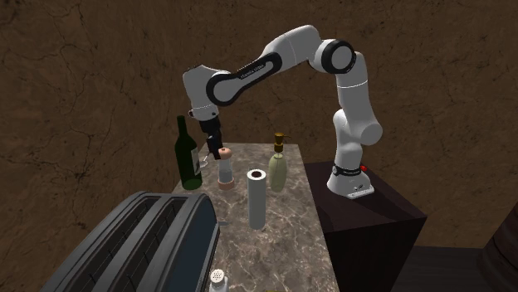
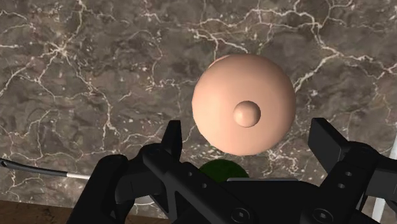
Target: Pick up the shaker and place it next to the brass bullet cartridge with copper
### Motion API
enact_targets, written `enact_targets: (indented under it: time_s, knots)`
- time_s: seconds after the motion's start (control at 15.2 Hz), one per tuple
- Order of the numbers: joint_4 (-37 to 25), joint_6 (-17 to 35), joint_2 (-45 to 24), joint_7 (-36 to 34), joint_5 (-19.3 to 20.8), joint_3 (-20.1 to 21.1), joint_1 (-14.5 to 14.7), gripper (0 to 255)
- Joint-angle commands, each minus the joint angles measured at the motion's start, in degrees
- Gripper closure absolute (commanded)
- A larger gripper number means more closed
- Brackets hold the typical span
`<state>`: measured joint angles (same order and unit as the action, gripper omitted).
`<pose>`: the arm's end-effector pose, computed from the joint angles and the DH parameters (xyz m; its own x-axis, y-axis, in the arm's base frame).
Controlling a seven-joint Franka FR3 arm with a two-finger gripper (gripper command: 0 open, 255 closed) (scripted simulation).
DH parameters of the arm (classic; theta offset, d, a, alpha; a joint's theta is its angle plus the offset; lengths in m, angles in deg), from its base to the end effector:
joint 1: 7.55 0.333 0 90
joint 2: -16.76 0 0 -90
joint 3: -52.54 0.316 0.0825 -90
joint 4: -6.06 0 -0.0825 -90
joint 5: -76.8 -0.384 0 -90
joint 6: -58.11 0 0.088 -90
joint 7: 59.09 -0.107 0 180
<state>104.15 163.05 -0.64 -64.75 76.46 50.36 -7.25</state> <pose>0.6220 -0.0181 0.3979 0.9744 -0.1326 -0.1814 -0.1304 -0.9912 0.0240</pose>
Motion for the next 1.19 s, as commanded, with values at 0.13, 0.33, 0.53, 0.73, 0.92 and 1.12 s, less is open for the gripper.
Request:
enact_targets:
  time_s: [0.13, 0.33, 0.53, 0.73, 0.92, 1.12]
  knots:
    - [0.6, 0.7, 0.0, 0.1, 0.0, 0.0, 0.0, 0]
    - [0.6, 0.7, 0.0, 0.1, 0.0, 0.0, 0.0, 0]
    - [0.6, 0.7, 0.0, 0.1, 0.0, 0.0, 0.0, 255]
    - [0.6, 0.6, 0.0, 0.1, 0.0, 0.0, 0.0, 255]
    - [0.6, 0.7, 0.0, 0.1, 0.0, 0.0, 0.0, 255]
    - [0.6, 0.7, 0.0, 0.1, 0.0, 0.0, 0.0, 255]
